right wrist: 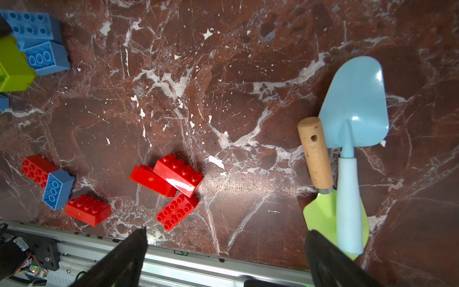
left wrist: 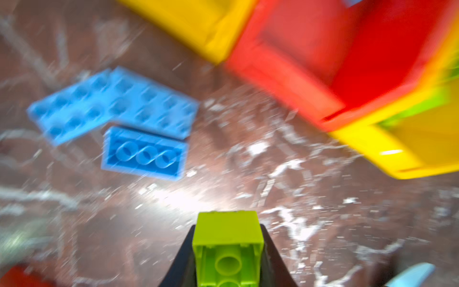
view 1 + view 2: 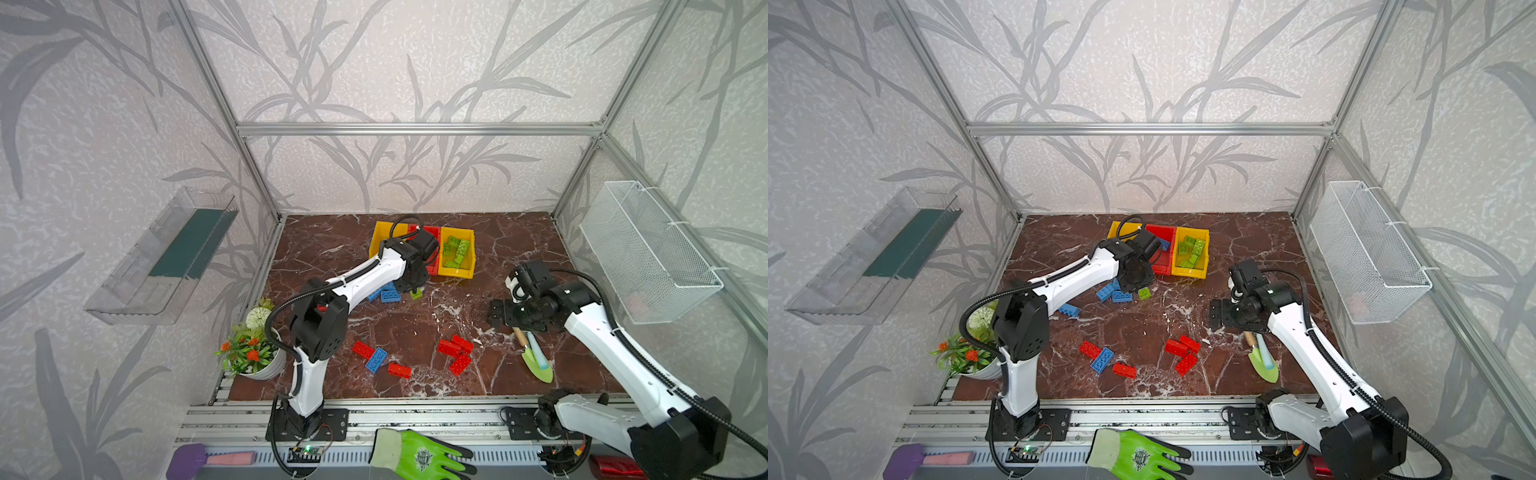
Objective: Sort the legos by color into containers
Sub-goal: 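Carry the long green brick into the yellow bin and release it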
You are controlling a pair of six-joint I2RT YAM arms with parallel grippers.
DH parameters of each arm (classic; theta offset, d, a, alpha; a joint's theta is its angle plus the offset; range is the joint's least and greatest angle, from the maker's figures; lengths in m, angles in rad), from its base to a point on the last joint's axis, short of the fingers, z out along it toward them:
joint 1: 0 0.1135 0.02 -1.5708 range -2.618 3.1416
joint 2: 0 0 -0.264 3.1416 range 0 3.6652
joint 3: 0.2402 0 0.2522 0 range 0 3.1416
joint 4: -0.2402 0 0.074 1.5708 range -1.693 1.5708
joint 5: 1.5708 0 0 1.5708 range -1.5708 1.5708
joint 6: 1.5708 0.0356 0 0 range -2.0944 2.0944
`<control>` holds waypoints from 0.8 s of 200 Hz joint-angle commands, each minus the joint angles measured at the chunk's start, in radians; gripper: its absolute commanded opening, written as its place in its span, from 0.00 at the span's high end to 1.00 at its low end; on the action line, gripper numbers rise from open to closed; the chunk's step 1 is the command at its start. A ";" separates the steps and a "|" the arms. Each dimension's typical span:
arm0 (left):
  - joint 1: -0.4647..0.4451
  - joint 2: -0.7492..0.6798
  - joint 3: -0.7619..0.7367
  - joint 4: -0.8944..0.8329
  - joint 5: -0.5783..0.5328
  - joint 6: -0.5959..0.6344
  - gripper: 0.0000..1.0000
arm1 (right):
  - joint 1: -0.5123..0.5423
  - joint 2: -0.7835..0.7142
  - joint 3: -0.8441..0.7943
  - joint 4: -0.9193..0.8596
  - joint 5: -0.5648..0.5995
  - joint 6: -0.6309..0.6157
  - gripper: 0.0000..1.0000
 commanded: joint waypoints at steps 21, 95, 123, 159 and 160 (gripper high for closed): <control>0.016 0.268 0.490 -0.116 0.059 0.295 0.79 | -0.058 0.018 0.067 -0.012 -0.017 -0.036 0.01; 0.053 0.538 0.799 0.169 0.291 0.440 0.77 | -0.098 0.024 0.115 -0.079 0.013 -0.055 0.01; 0.068 0.618 0.897 0.222 0.320 0.405 0.75 | -0.107 0.027 0.141 -0.123 0.040 -0.072 0.01; 0.082 0.669 0.934 0.289 0.344 0.338 0.61 | -0.128 0.042 0.169 -0.153 0.059 -0.094 0.01; 0.083 0.670 0.934 0.291 0.345 0.336 0.59 | -0.128 0.043 0.170 -0.154 0.061 -0.095 0.01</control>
